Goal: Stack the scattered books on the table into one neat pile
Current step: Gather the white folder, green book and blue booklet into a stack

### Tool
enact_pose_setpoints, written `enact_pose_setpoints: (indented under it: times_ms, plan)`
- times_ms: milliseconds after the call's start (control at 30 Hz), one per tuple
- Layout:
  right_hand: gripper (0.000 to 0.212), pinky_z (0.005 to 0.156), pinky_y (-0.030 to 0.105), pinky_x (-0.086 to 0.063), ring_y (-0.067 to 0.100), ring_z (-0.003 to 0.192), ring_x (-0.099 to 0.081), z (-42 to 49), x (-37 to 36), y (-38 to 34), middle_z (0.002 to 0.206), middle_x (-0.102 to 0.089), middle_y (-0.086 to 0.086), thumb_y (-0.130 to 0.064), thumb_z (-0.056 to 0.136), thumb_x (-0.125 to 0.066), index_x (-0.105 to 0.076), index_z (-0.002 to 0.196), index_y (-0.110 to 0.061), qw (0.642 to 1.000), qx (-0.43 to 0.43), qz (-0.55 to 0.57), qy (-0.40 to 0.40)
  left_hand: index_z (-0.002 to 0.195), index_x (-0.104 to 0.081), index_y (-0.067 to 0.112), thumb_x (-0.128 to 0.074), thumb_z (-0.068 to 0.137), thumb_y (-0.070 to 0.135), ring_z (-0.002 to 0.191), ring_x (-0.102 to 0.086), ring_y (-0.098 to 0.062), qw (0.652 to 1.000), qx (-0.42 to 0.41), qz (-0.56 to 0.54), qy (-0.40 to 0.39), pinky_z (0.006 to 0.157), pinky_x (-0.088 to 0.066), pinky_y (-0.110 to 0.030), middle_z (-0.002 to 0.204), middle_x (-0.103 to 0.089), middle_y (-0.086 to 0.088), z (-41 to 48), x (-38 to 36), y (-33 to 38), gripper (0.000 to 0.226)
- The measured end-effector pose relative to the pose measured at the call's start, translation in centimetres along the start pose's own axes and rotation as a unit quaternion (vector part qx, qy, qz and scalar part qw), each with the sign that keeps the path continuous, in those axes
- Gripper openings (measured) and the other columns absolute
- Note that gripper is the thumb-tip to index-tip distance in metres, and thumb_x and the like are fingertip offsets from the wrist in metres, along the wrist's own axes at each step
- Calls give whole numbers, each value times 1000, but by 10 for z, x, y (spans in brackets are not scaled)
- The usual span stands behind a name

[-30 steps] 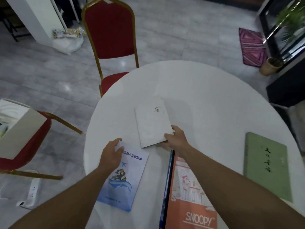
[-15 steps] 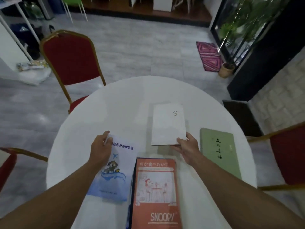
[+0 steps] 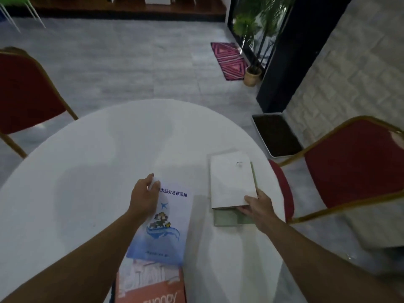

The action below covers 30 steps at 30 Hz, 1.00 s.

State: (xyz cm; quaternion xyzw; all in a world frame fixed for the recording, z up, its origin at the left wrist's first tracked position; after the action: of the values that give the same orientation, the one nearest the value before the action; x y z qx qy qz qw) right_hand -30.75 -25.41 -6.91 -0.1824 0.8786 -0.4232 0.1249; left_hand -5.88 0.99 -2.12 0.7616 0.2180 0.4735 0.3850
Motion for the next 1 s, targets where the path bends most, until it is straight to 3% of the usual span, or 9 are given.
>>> enact_pose_setpoints:
  times_ms: [100, 200, 300, 367, 467, 600, 833, 933, 1000]
  plan:
    - [33, 67, 30, -54, 19, 94, -63, 9, 29, 11, 116, -67, 9, 0, 90, -52, -60, 121, -11, 988, 8, -141, 58, 144, -48, 5, -52, 100, 23, 136, -46, -31, 1000, 7, 2, 2, 115, -32, -39, 145, -50, -19, 1, -20, 1, 48]
    - [49, 92, 38, -50, 31, 114, -58, 14, 40, 18, 132, -59, 14, -12, 90, -52, -49, 138, -6, 951, 23, -286, 115, 144, -48, 3, -52, 100, 23, 135, -47, -33, 1000, 20, 5, 3, 116, -35, -45, 145, -50, -20, 1, -29, -5, 48]
    - [77, 110, 48, -36, 36, 134, -38, 13, 39, 16, 148, -36, 17, -37, 86, -60, -31, 150, -5, 852, 47, -498, 156, 143, -49, 1, -52, 99, 22, 137, -46, -32, 999, 27, 11, 12, 117, -34, -45, 146, -50, -19, 0, -31, -10, 48]
    - [96, 114, 51, -23, 35, 143, -21, 12, 34, 14, 159, -16, 13, -57, 82, -57, -14, 157, -15, 811, 88, -560, 144, 141, -50, 0, -53, 99, 20, 138, -46, -30, 999, 36, 2, 19, 117, -33, -42, 147, -50, -17, -1, -31, -14, 47]
    - [98, 119, 55, -13, 29, 153, 3, 19, 20, 26, 165, 14, -5, -77, 80, -44, 4, 156, -41, 773, 135, -620, 26, 140, -51, -1, -53, 99, 18, 138, -45, -28, 999, 41, -4, 22, 118, -33, -41, 148, -49, -16, -3, -32, -18, 45]
    - [92, 119, 57, -14, 27, 155, 12, 22, 16, 40, 163, 31, -5, -80, 85, -35, 13, 155, -44, 773, 116, -622, -30, 141, -50, 0, -53, 99, 19, 139, -44, -29, 999, 45, -4, 27, 118, -32, -41, 149, -49, -16, -5, -30, -21, 46]
    - [91, 120, 55, -9, 29, 154, 17, 19, 18, 37, 164, 30, -1, -81, 85, -29, 12, 156, -42, 755, 108, -647, -25, 139, -53, 3, -54, 99, 23, 136, -48, -29, 997, 62, -43, 22, 116, -36, -45, 147, -51, -13, -4, -36, -15, 45]
    - [81, 119, 55, -6, 28, 153, 15, 11, 14, 26, 168, 15, -2, -80, 87, -24, -9, 157, -43, 751, 139, -645, 24, 136, -56, 1, -54, 98, 22, 135, -49, -28, 996, 62, -66, 20, 116, -37, -44, 145, -53, -12, 2, -45, -3, 44]
    - [67, 116, 50, -17, 25, 150, -12, 1, 11, 11, 166, -21, -1, -73, 90, -34, -40, 149, -40, 794, 202, -572, 47, 131, -59, -1, -54, 98, 22, 131, -53, -30, 995, 55, -77, 10, 114, -40, -46, 140, -58, -14, 5, -59, 11, 41]
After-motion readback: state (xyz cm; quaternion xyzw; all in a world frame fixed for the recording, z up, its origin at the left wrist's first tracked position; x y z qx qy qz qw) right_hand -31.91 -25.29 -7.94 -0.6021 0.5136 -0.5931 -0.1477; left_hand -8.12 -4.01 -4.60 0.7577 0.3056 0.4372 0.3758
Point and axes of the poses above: each hand's wrist, its own z-axis towards the middle knuckle, its own x-axis out of the back of the hand, y = z × x, the point moved 7 cm from there along z, towards the middle knuckle
